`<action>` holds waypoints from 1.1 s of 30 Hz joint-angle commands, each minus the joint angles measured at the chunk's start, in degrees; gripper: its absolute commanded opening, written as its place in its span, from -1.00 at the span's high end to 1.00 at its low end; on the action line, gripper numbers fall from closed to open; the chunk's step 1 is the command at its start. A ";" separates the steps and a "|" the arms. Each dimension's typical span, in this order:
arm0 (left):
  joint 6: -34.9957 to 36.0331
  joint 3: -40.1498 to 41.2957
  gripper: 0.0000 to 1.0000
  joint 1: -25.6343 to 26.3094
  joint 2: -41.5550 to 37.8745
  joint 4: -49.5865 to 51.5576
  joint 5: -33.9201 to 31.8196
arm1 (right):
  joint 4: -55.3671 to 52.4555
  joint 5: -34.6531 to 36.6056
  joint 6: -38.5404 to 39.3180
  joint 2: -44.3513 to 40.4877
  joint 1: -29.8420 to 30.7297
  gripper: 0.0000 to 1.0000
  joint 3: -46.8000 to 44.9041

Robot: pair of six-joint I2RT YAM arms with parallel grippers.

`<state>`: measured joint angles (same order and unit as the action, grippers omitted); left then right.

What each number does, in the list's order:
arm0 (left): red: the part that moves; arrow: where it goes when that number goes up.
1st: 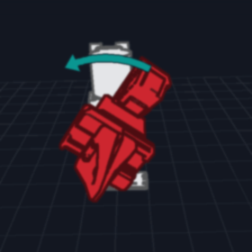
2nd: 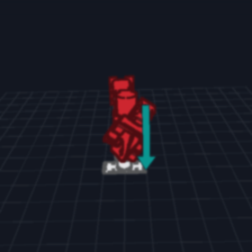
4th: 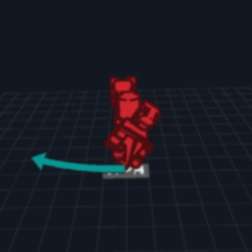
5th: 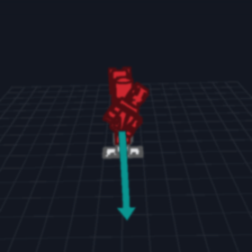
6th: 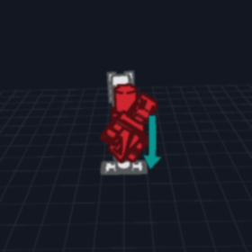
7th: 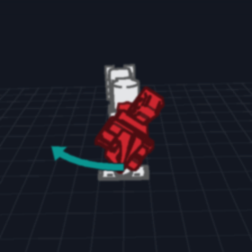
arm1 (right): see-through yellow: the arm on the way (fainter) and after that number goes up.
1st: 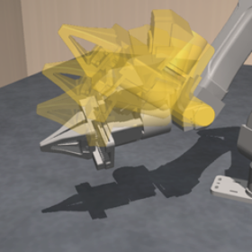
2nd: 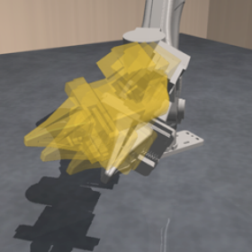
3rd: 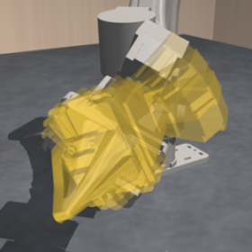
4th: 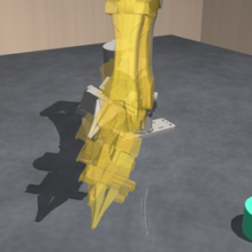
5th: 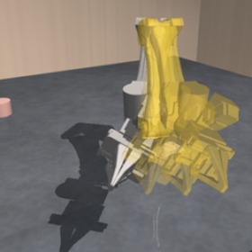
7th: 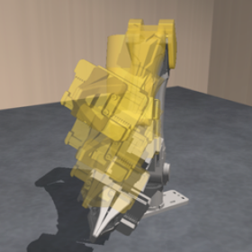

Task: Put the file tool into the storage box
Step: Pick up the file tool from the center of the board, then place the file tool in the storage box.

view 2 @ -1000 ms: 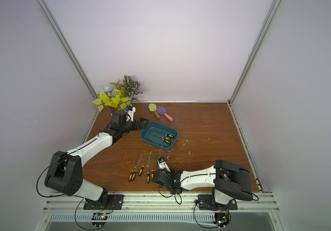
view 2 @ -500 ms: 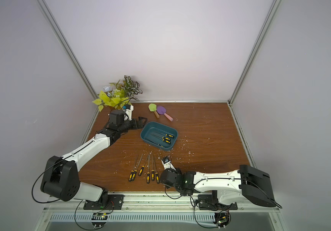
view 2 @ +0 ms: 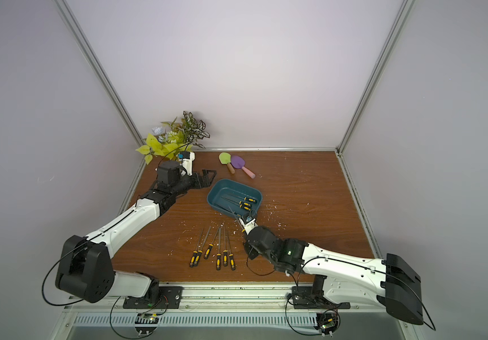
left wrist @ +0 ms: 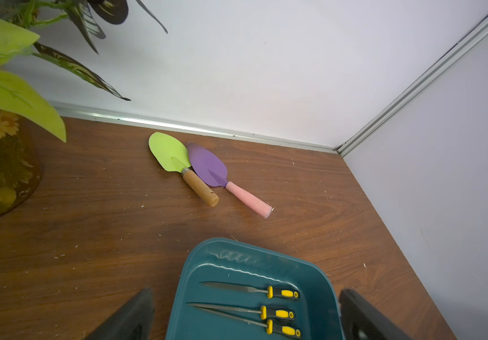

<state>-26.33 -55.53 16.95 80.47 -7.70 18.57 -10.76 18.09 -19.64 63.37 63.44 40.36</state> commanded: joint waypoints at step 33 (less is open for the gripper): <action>-1.18 -0.19 -0.99 -0.11 3.33 -1.19 2.08 | 9.14 -8.20 36.49 42.86 -24.97 0.79 27.46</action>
<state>-27.24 -55.53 16.95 83.31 -7.97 19.92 -4.73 6.28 14.94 106.69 38.79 66.67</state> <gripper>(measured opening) 0.995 0.189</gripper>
